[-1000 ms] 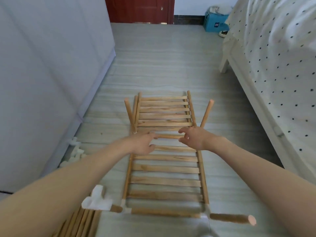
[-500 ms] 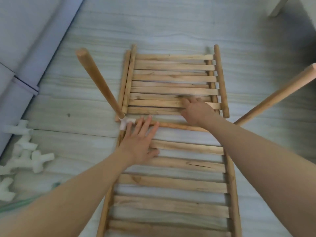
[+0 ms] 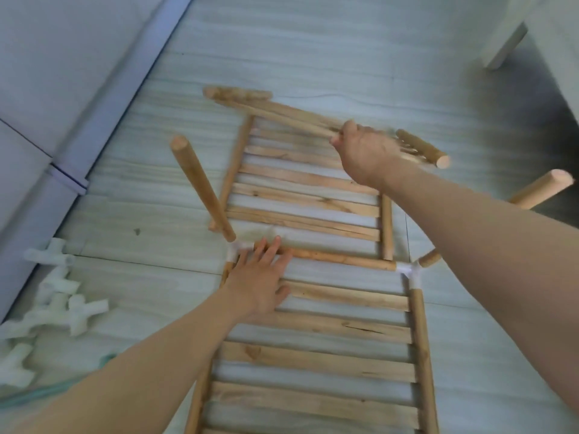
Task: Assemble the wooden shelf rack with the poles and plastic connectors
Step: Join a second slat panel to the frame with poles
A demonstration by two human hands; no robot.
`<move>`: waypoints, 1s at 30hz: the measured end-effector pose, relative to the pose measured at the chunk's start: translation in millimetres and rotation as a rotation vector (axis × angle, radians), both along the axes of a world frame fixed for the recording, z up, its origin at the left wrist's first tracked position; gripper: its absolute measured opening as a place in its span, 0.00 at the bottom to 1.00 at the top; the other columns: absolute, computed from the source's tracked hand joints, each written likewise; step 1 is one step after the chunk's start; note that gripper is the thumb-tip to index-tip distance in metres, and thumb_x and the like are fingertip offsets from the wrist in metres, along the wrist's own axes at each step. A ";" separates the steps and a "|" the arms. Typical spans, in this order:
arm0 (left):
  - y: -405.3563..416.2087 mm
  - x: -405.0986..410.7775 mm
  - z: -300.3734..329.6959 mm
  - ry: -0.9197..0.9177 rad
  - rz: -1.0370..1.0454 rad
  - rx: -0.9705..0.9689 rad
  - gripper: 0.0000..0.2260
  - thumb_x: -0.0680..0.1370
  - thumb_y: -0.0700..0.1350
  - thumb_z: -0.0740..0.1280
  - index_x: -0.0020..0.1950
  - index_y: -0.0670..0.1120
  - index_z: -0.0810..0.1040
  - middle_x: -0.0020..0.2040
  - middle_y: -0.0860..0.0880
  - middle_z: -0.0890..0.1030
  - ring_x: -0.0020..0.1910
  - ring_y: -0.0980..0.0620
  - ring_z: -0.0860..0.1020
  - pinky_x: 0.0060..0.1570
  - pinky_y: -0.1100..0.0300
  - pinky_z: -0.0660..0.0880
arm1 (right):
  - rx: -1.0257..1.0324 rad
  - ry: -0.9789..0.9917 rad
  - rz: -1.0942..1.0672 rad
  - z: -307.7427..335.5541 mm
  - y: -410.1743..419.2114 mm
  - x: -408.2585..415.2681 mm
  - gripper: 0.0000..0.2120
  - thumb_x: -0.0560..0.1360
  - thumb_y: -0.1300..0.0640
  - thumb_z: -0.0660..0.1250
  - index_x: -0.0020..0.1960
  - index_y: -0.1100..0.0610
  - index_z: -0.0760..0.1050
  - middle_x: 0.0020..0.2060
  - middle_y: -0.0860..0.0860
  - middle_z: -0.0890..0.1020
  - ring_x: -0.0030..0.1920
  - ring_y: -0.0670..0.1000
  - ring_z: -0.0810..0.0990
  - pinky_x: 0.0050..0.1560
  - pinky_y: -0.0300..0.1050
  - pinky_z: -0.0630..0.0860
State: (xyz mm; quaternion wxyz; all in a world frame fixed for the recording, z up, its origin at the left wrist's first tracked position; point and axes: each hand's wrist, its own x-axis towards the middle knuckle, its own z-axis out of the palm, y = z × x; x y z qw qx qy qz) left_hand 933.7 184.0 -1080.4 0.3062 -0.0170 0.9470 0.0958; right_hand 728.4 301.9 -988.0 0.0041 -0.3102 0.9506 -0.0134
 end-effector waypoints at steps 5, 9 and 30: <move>2.0 1.8 55.5 0.058 0.142 0.201 0.28 0.82 0.52 0.54 0.77 0.50 0.44 0.78 0.48 0.40 0.76 0.51 0.42 0.74 0.54 0.47 | -0.062 0.059 0.001 56.0 7.7 24.4 0.19 0.82 0.50 0.46 0.62 0.63 0.65 0.60 0.63 0.74 0.60 0.61 0.71 0.57 0.52 0.64; 7.0 16.0 122.4 0.159 0.150 0.284 0.26 0.81 0.51 0.56 0.77 0.50 0.50 0.78 0.50 0.49 0.76 0.51 0.52 0.73 0.57 0.50 | -0.040 0.192 0.062 125.9 22.2 63.1 0.19 0.82 0.50 0.46 0.61 0.61 0.66 0.60 0.58 0.74 0.60 0.58 0.71 0.59 0.50 0.61; 66.7 225.2 392.6 0.616 0.802 2.028 0.36 0.72 0.39 0.69 0.76 0.49 0.56 0.57 0.46 0.78 0.58 0.48 0.78 0.52 0.45 0.78 | -0.263 0.352 0.142 294.3 137.2 377.9 0.23 0.79 0.47 0.45 0.54 0.62 0.72 0.47 0.58 0.78 0.46 0.60 0.75 0.45 0.49 0.60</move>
